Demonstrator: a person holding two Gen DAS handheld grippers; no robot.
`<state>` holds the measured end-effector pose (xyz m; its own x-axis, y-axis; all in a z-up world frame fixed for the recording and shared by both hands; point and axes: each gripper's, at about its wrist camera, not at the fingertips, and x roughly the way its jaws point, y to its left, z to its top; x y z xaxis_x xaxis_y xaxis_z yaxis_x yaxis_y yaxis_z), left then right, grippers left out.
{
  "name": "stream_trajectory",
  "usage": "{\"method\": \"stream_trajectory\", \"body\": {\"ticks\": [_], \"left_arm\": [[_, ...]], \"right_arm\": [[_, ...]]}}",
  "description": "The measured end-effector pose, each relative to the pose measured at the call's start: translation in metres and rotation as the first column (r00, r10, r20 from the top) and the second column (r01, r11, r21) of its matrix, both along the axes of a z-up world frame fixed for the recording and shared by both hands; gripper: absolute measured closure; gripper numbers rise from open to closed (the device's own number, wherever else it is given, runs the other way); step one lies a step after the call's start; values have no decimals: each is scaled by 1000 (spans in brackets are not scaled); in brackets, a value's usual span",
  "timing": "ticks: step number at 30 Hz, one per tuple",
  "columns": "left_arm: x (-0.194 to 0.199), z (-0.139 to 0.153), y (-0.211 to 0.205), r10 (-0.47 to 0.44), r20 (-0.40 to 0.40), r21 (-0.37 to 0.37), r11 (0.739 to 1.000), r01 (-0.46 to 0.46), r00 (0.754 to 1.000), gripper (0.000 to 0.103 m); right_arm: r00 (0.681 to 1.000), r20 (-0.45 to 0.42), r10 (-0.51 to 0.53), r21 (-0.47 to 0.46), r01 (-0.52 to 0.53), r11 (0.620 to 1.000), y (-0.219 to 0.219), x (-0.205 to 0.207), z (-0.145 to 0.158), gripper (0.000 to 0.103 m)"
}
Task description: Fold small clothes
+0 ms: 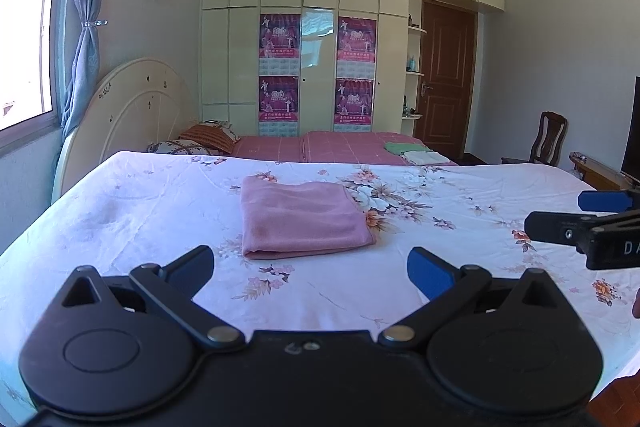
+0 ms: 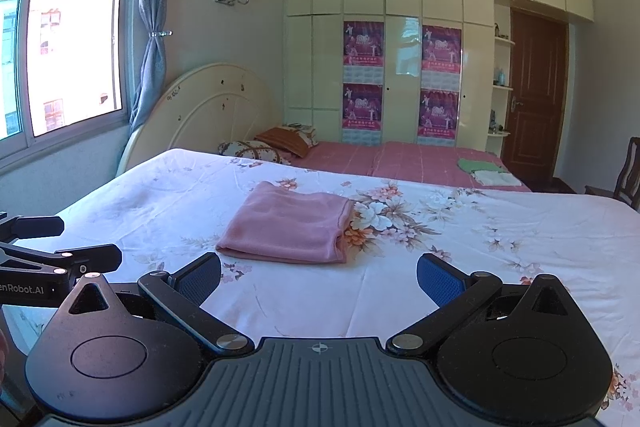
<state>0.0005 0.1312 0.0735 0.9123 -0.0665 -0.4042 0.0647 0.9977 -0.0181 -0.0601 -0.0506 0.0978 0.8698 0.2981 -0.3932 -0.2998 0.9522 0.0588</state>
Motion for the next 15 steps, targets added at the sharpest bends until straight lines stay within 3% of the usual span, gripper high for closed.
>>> {"method": "stream_trajectory", "body": {"ticks": [15], "left_arm": [[4,1,-1,4,-2,-3,1000,-4,1000,1]], "right_arm": [[1000,-1,3,-9,-3,1000,3,4,-1,0]]}}
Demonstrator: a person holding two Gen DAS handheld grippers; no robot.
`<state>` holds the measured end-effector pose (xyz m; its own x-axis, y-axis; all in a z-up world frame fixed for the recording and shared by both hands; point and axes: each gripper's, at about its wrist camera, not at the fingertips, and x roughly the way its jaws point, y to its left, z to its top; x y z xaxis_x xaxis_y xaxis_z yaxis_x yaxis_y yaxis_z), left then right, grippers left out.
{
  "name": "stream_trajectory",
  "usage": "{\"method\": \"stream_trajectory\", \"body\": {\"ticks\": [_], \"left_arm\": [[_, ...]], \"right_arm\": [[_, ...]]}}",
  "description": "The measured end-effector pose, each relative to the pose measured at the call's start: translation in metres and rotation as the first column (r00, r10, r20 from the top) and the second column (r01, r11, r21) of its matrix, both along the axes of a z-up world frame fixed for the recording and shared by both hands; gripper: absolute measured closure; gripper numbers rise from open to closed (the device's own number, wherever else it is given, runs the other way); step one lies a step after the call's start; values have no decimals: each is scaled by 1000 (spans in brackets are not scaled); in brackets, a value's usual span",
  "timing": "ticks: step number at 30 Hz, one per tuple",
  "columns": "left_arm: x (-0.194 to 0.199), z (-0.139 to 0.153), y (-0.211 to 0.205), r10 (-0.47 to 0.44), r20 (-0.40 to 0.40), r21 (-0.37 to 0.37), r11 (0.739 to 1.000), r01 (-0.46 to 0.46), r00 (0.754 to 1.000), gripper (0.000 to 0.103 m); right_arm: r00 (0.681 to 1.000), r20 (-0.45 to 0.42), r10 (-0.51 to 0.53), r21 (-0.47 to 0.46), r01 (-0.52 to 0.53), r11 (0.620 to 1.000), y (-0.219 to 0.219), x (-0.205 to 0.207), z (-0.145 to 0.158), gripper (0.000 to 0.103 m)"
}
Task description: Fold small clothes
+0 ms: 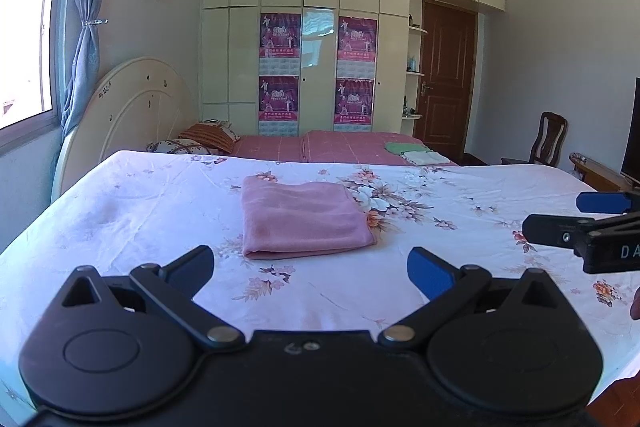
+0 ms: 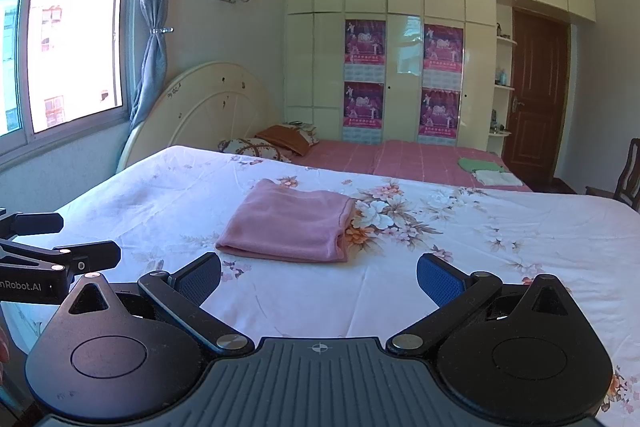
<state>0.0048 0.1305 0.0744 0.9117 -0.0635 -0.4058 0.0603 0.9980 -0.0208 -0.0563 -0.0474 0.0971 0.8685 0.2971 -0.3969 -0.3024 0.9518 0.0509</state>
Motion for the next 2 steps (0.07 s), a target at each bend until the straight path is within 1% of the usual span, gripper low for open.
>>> {"method": "stream_trajectory", "body": {"ticks": [2], "left_arm": [[1,1,0,0,-3,-5,1000,0,1000,1]], "right_arm": [[1000,2,0,0,0,1000,0,1,0,0]]}}
